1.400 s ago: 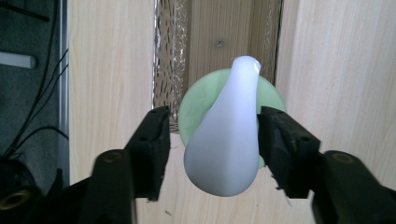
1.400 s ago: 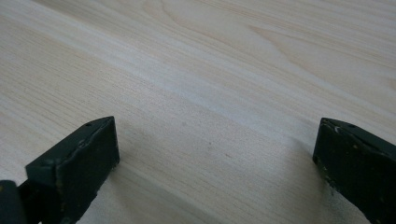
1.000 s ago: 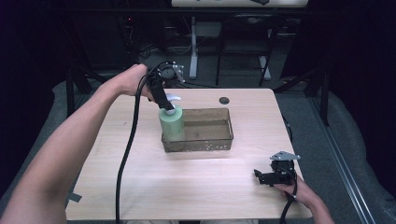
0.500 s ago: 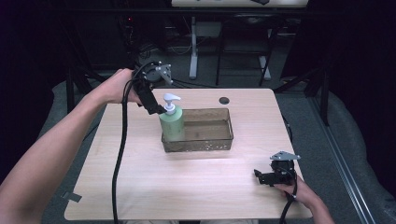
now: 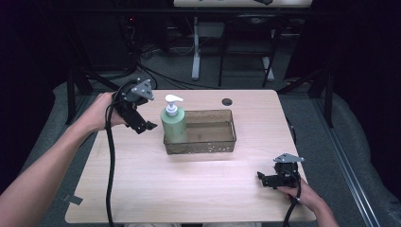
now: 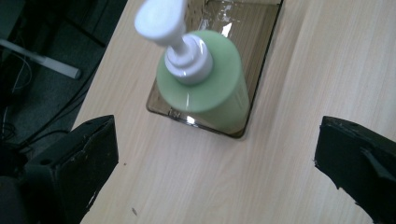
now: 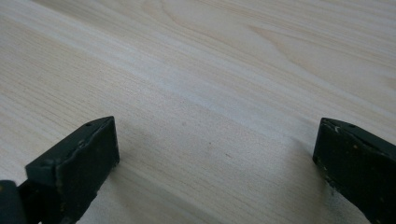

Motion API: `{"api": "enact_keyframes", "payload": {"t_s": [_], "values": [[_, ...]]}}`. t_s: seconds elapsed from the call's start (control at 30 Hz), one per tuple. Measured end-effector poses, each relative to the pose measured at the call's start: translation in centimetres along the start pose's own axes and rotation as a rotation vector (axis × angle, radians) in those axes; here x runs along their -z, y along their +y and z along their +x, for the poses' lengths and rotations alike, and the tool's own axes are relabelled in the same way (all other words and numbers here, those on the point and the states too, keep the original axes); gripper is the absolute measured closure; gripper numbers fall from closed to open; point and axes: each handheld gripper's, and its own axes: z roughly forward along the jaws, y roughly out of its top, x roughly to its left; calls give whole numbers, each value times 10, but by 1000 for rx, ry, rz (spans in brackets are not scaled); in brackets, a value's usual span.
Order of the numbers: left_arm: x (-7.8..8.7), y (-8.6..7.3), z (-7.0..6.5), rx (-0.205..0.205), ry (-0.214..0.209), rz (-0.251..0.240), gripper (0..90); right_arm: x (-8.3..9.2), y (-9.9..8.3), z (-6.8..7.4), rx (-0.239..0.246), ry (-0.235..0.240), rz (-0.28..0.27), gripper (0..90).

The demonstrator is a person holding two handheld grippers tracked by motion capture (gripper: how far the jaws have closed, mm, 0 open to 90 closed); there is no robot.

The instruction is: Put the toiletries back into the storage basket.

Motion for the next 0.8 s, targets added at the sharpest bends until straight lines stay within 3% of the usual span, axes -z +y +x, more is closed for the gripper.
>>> {"api": "enact_keyframes", "payload": {"t_s": [0.17, 0.2, 0.27, 0.43, 0.5, 0.67, 0.73, 0.8], "values": [[-4, -34, -23, 39, 0, -10, 0, 0, 0, 0, 0, 0, 0, 0], [-4, -34, -23, 39, 0, -10, 0, 0, 0, 0, 0, 0, 0, 0], [-10, -51, -33, 60, -1, -9, 0, 0, 0, 0, 0, 0, 1, 0], [-20, -73, -47, 84, 0, -5, 0, 0, 0, 0, -2, 1, 1, 0], [-30, -91, -57, 123, -6, -15, 0, 0, 0, 0, -2, 1, 1, 0], [-49, -112, -72, 145, -19, 8, 0, 0, 0, 0, -2, 1, 0, 0], [-58, -122, -78, 164, -42, 4, 0, 0, 0, 0, -1, 0, 1, 0], [-71, -135, -83, 205, -57, -7, 0, 0, 0, 0, -2, 1, 0, 0]]}}
